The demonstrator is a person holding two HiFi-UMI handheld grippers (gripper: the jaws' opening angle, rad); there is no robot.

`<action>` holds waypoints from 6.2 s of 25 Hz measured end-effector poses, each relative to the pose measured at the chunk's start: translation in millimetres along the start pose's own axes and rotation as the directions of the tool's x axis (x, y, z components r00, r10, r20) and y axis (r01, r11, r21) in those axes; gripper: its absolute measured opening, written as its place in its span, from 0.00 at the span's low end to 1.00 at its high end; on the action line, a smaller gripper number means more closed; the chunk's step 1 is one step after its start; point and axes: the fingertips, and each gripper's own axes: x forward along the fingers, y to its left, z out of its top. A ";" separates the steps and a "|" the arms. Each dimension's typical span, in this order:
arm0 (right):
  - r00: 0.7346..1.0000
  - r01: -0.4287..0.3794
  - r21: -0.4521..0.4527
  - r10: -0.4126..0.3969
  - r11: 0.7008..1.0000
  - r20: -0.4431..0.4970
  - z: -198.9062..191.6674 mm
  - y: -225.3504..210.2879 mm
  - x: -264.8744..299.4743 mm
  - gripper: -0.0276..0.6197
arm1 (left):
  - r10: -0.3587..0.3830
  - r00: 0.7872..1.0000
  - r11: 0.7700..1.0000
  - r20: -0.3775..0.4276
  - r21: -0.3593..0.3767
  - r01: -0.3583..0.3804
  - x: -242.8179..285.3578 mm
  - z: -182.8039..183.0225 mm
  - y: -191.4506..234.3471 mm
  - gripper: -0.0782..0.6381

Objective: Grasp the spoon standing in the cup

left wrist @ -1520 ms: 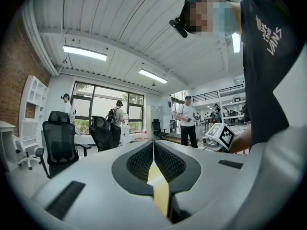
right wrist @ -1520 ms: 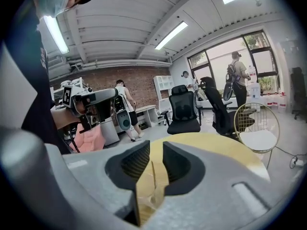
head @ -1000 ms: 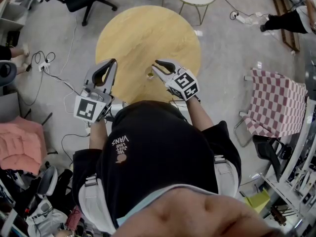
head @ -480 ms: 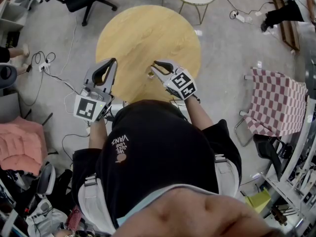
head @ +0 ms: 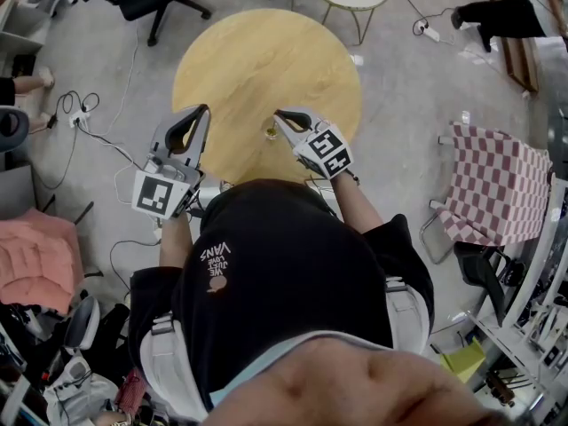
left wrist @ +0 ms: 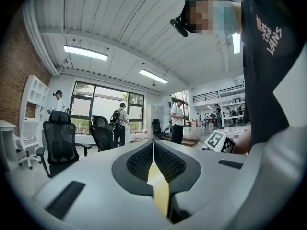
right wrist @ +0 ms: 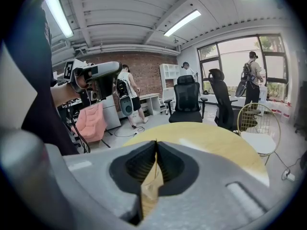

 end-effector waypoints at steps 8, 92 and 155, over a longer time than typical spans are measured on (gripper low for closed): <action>1.000 0.009 0.005 -0.009 1.000 0.007 1.7 1.4 -3.2 0.05 | 0.001 1.000 1.000 -0.001 0.002 -0.001 -3.6 0.2 -2.0 0.11; 0.897 0.358 0.078 -0.365 0.931 0.249 103.7 44.0 -107.7 0.05 | -0.234 0.969 0.972 0.075 0.048 0.231 -36.1 3.9 -7.5 0.11; 0.740 0.607 0.253 -0.652 0.754 0.168 59.8 62.7 -168.6 0.05 | -0.399 0.914 0.916 0.071 0.000 0.400 -39.2 -7.5 -21.9 0.11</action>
